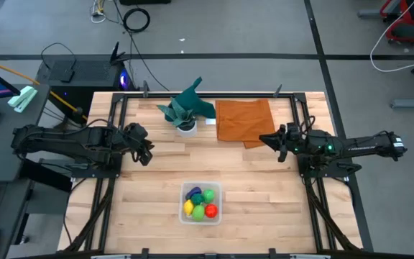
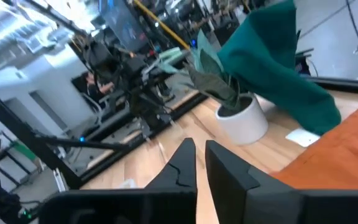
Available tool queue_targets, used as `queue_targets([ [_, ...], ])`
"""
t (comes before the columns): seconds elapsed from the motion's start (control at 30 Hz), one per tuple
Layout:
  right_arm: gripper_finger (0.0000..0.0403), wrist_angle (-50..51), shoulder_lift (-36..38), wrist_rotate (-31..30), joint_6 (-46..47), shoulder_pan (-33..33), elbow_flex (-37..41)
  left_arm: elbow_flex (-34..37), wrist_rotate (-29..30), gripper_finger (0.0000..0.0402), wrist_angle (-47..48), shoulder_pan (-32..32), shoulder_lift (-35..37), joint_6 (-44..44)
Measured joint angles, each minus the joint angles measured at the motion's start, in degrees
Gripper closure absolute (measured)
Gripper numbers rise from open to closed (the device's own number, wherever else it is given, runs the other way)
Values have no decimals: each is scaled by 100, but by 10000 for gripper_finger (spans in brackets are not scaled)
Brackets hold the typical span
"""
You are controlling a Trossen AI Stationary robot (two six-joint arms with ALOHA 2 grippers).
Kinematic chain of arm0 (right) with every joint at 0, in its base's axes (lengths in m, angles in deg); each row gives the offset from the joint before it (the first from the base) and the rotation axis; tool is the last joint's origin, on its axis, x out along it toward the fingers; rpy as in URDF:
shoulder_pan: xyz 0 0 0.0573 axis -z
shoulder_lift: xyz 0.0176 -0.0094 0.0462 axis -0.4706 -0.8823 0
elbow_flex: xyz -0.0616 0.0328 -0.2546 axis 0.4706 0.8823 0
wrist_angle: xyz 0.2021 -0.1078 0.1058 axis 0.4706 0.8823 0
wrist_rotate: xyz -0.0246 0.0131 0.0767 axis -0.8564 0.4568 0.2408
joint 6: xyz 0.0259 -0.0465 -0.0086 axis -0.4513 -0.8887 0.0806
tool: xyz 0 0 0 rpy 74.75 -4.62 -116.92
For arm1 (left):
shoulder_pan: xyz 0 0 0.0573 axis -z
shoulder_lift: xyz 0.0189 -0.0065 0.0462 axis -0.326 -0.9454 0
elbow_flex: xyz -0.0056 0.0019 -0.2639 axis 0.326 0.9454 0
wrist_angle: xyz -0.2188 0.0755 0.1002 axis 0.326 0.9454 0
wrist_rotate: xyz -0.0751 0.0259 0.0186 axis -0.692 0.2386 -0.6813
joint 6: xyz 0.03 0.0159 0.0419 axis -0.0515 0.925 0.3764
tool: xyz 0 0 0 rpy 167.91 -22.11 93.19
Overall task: Pick and placing Produce into tupperware
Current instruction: Return to Home Position
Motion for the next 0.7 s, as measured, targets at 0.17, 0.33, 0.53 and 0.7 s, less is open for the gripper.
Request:
queue_targets([
  [0.17,400,35,516,-180,-150,0,176,-1,0,305,2,-1,0,0],
  [0.33,401,100,964,-208,-93,-2,400,-1,0,301,4,-1,-1,-136],
  [0.53,402,82,1229,-83,-134,-2,547,-1,0,305,15,-1,-2,-146],
  [0.7,403,90,1409,-53,-62,-2,784,-1,-2,307,17,0,0,-152],
])
